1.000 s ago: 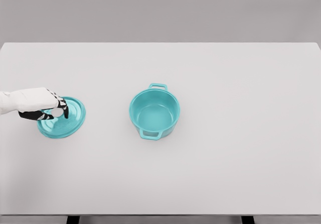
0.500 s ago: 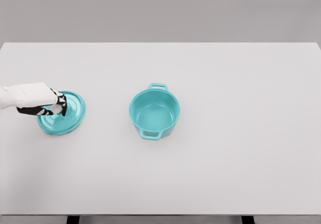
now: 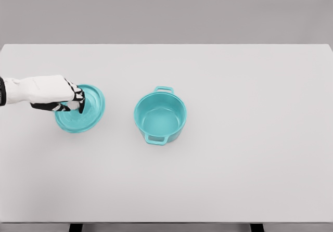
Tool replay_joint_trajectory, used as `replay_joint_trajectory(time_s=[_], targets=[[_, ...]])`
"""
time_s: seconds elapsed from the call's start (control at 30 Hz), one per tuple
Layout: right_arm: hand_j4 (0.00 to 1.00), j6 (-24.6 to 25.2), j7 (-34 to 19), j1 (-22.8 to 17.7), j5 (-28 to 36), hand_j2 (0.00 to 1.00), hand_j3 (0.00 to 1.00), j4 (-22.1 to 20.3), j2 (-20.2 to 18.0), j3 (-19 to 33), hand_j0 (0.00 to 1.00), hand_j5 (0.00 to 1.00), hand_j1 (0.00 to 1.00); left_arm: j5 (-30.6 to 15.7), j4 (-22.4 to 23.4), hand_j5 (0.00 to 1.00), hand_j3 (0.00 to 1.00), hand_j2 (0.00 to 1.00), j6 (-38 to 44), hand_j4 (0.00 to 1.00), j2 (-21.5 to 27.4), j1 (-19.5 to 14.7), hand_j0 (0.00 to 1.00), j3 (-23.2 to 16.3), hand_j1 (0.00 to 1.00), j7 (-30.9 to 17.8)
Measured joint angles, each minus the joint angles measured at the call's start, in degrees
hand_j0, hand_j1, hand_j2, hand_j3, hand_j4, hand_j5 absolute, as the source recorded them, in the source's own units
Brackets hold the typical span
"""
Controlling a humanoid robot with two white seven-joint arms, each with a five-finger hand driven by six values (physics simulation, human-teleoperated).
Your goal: Cover the pot with left arm
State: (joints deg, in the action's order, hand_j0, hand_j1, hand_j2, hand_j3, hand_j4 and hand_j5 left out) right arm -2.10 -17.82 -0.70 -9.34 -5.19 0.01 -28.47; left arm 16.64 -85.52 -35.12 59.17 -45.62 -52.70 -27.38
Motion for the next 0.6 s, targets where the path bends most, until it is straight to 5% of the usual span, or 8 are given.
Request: replay_joint_trajectory(time_s=[0.6], targets=[[1.0, 0.0, 0.0, 0.0, 0.0, 1.0, 1.0, 0.0, 0.0, 0.0, 1.0, 1.0, 1.0, -0.7, -2.2, 0.43, 0.43, 0.43, 0.0, 0.43, -7.4, -5.5, 0.43, -4.0, 0.43, -0.2]])
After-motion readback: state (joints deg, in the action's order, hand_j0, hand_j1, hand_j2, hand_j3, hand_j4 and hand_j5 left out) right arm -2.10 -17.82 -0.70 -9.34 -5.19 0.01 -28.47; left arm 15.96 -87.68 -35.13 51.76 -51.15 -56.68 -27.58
